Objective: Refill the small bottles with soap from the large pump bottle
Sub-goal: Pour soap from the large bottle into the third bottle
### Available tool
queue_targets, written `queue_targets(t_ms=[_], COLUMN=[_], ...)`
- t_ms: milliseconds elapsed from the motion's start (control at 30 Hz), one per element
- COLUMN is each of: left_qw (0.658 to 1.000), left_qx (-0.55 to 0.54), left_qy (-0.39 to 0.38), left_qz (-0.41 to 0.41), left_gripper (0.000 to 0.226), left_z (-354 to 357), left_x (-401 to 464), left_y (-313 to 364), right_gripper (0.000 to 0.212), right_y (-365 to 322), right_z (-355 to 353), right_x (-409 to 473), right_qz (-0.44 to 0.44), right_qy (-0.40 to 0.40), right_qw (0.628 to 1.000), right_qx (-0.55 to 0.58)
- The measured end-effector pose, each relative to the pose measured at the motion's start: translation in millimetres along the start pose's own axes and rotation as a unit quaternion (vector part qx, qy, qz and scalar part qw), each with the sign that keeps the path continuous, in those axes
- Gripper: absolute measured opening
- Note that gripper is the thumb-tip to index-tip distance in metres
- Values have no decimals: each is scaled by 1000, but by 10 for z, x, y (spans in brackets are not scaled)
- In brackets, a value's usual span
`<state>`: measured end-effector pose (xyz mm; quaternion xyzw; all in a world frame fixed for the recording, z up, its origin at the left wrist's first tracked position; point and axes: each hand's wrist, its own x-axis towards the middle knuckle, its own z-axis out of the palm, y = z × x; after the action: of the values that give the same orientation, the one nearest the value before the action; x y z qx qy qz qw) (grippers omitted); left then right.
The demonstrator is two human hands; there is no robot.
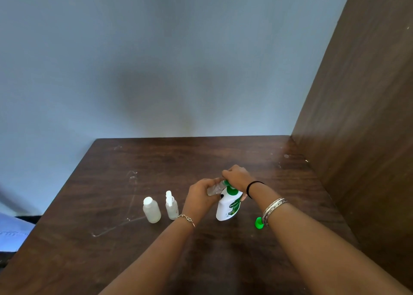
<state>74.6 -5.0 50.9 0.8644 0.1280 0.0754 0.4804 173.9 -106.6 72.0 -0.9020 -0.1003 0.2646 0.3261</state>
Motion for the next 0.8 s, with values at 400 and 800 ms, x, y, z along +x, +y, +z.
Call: queue_targets(t_ms=[400, 800], left_qw=[1000, 1000], left_qx=[1, -26], left_qy=[3, 5], left_qz=[5, -3], left_gripper=[39, 39], left_z=[11, 30], left_x=[41, 54], left_y=[-22, -37], right_gripper=[26, 27], right_y=[-19, -33], right_z=[-36, -41], right_x=[-18, 6], right_qz=[5, 13], right_qy=[-23, -31], right_qw=[1000, 999], right_qx=[-1, -3])
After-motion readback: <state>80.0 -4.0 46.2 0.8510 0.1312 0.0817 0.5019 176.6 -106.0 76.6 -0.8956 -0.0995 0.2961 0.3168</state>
